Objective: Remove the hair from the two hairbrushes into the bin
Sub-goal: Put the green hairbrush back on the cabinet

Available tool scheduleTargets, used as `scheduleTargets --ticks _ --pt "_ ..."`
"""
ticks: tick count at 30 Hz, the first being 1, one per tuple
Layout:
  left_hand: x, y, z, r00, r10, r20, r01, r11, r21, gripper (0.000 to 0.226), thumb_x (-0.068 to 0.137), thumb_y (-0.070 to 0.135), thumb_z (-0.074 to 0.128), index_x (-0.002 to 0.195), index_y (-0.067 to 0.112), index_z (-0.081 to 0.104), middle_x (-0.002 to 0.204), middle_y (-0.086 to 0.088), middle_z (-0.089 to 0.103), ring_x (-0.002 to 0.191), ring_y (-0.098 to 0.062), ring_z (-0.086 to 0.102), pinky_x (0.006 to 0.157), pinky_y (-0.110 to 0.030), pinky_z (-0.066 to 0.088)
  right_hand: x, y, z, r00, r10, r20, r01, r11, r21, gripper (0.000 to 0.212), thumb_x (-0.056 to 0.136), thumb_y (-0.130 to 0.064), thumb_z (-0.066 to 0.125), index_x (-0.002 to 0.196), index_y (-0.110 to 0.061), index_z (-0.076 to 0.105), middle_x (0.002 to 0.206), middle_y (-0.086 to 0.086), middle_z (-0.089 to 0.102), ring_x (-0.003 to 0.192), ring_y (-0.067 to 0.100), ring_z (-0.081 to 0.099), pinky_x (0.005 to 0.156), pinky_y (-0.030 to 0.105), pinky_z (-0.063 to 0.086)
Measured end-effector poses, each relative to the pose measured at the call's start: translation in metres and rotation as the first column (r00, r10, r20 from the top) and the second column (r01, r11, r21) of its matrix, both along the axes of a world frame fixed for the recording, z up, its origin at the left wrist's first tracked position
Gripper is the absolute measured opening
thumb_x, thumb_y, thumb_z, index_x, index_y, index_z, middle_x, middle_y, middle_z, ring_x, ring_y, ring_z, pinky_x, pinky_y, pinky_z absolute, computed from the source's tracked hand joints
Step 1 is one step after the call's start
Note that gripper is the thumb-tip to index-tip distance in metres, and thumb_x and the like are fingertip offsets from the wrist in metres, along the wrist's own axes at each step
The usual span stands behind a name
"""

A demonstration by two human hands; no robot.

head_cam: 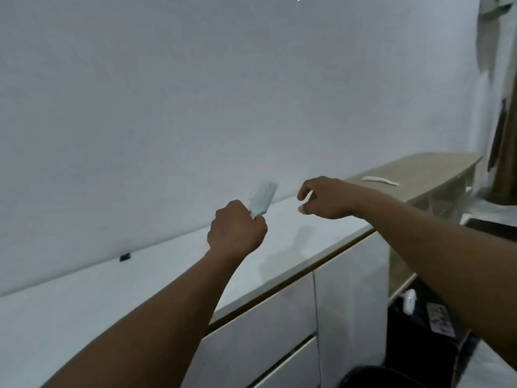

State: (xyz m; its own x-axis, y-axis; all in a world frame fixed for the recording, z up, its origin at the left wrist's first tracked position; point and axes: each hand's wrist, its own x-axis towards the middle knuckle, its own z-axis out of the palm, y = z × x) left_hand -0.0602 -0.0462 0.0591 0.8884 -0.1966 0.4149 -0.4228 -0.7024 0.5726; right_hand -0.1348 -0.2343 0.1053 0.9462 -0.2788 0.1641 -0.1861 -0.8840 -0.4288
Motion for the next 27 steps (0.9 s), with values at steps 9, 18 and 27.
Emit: scheduleTargets --ticks 9,18,27 --pt "0.059 0.133 -0.021 0.947 0.276 -0.167 -0.284 0.958 -0.027 0.023 0.082 0.031 0.062 0.090 0.010 0.061 0.079 -0.003 0.063 0.064 -0.019 0.058 0.053 -0.026 0.037 0.103 0.122 -0.014 0.964 0.263 -0.039 -0.264 0.965 -0.009 0.028 0.091 -0.039 0.064 0.116 -0.028 0.059 0.122 -0.002 0.062 0.100 0.019 0.059 0.087 0.032 0.048" --pt "0.092 0.173 -0.070 0.875 0.360 -0.325 -0.379 0.925 0.003 0.025 0.090 0.033 0.065 0.089 0.014 0.048 0.091 -0.003 0.053 0.084 -0.027 0.058 0.070 -0.030 0.042 0.166 0.185 -0.071 0.905 0.399 -0.145 -0.405 0.914 -0.013 0.033 0.092 -0.036 0.061 0.122 -0.024 0.058 0.122 0.001 0.061 0.096 0.019 0.059 0.088 0.032 0.048" --pt "0.112 0.152 -0.093 0.878 0.362 -0.313 -0.370 0.928 0.038 0.025 0.090 0.033 0.065 0.094 0.016 0.048 0.111 -0.008 0.065 0.103 -0.031 0.065 0.072 -0.030 0.042 0.193 0.185 -0.102 0.906 0.399 -0.140 -0.411 0.909 -0.069 0.031 0.092 -0.014 0.048 0.119 -0.021 0.062 0.124 -0.001 0.058 0.113 0.018 0.054 0.095 0.029 0.046"
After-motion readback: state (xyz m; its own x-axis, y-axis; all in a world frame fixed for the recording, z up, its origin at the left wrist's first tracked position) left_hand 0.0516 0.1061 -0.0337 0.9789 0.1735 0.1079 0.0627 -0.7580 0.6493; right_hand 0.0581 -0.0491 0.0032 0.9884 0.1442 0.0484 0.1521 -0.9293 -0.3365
